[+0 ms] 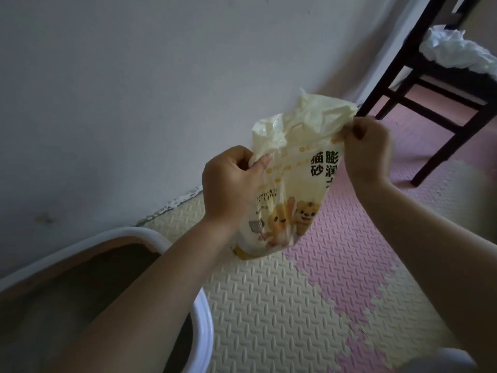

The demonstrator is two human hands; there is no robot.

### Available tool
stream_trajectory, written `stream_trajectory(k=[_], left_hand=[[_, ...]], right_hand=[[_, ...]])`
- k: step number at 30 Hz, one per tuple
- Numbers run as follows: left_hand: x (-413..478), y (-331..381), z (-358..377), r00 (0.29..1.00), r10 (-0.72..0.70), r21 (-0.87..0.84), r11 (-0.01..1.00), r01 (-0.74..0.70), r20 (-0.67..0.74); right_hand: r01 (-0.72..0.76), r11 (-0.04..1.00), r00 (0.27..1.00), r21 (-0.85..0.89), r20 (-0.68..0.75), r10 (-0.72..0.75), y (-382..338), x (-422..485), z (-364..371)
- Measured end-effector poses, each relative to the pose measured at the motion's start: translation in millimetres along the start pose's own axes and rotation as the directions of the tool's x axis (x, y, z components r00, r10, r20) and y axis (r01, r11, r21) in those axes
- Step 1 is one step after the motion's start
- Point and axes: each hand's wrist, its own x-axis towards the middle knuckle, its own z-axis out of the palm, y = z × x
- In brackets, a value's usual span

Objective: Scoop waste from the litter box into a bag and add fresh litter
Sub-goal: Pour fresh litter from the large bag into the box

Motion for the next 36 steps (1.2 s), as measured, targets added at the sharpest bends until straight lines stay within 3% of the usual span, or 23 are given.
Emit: stream_trajectory(k=[4, 10, 18, 24, 27, 31, 36], left_hand=[[11, -26, -30, 0.995, -0.053, 0.035, 0.998, 0.056, -0.079], [19, -81, -57, 0.97, -0.19, 0.156, 0.965, 0.213, -0.15], [41, -94, -46, 0.955, -0.267, 0.097, 0.955, 0.28, -0.131], [40, -96, -26, 0.96, -0.236, 0.099, 0.963, 0.252, -0.15], [33, -92, -21, 0.965, -0.199, 0.175, 0.958, 0.228, -0.17], [7, -76, -23, 0.957, -0.221, 0.3, 0.915, 0.27, -0.187], [-24, -36, -50, 0.966, -0.19, 0.545, 0.799, 0.255, -0.174]], right_hand=[[-0.006, 0.996, 1.0, 0.09, 0.025, 0.004, -21, 2, 54], [-0.128, 0.978, 0.986, 0.162, 0.13, 0.108, -12, -22, 131], [-0.119, 0.982, 0.951, 0.146, 0.301, 0.071, -9, -47, 140], [0.098, 0.988, 0.931, 0.122, 0.338, -0.134, -7, -76, 142], [0.071, 0.985, 0.923, 0.16, 0.363, -0.125, -15, -78, 139], [0.19, 0.975, 0.874, 0.111, 0.433, -0.22, -15, -79, 125], [0.108, 0.967, 0.851, 0.231, 0.48, -0.21, -33, -107, 116]])
